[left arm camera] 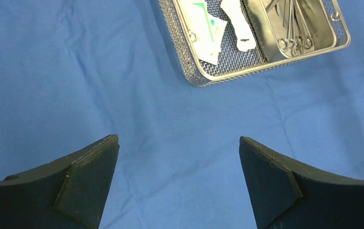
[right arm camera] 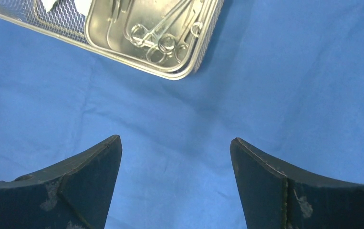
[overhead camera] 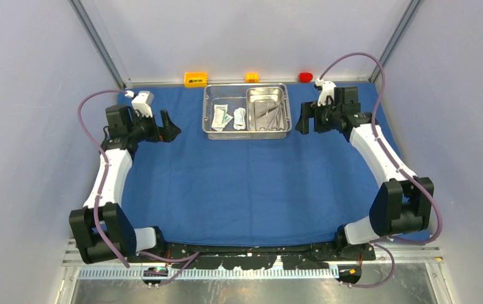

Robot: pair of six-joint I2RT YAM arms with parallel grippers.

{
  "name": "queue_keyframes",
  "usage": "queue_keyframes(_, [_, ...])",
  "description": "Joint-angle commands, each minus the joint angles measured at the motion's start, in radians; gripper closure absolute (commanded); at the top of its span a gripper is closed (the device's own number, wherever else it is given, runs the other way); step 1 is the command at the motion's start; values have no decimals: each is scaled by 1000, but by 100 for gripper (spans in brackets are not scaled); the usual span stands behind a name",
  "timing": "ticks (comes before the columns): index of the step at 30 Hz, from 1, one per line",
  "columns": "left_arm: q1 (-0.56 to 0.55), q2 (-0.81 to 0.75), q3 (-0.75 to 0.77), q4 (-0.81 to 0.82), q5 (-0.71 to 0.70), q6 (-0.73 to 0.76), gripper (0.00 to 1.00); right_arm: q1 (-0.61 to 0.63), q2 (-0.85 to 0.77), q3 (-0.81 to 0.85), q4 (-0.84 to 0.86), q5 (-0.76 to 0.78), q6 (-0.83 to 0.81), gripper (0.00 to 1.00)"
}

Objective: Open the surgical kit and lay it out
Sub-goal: Move the container from the surgical kit.

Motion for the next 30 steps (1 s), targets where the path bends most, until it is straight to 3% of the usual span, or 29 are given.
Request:
queue_keyframes(1, [-11, 42, 41, 100, 40, -9, 0, 31, 40, 91, 70, 9, -4, 12])
queue_keyframes(7, [-34, 64, 9, 178, 39, -32, 0, 104, 111, 167, 63, 90, -30, 13])
queue_keyframes(16, [-134, 154, 59, 190, -76, -55, 5, 191, 218, 263, 96, 261, -18, 25])
queue_keyframes(24, [-161, 237, 104, 228, -88, -84, 9, 195, 410, 426, 78, 477, 67, 42])
queue_keyframes(30, [-196, 260, 101, 256, -96, -77, 9, 193, 566, 573, 50, 535, 108, 44])
